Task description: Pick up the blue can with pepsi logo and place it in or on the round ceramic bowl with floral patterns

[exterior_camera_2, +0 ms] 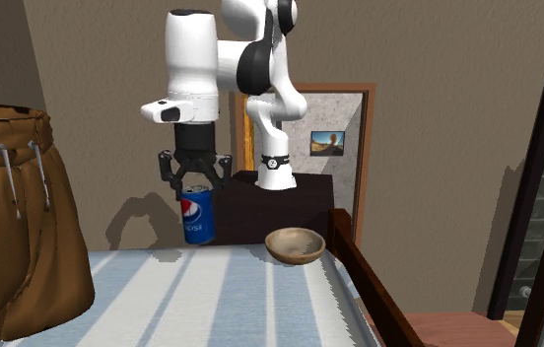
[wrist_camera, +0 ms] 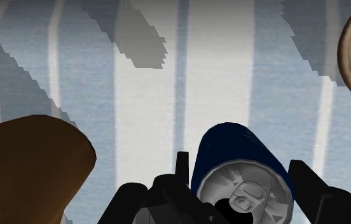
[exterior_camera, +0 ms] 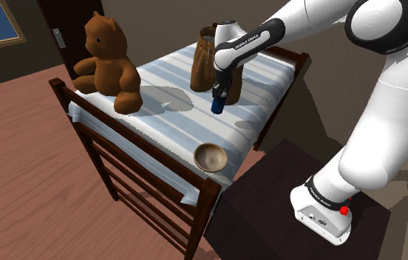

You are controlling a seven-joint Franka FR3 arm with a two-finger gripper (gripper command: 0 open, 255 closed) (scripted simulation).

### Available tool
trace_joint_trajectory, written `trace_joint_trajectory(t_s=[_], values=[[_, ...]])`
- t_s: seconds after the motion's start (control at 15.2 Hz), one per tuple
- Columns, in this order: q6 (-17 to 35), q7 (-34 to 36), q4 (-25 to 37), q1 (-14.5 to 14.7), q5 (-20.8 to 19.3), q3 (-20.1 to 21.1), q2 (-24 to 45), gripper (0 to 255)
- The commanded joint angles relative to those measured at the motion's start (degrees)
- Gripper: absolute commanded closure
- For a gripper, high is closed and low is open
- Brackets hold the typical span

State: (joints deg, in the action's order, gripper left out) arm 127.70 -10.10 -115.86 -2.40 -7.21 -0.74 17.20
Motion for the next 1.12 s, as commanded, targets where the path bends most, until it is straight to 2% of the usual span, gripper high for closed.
trace_joint_trajectory(t_s=[0.0,0.53,1.06], values=[[0.3,1.5,-2.9,0.9,-0.1,0.5,-2.5,255],[1.5,9.8,-15.9,5.8,0.5,4.2,-13.5,255],[0.5,18.5,-24.8,11.2,3.6,9.7,-22.8,255]])
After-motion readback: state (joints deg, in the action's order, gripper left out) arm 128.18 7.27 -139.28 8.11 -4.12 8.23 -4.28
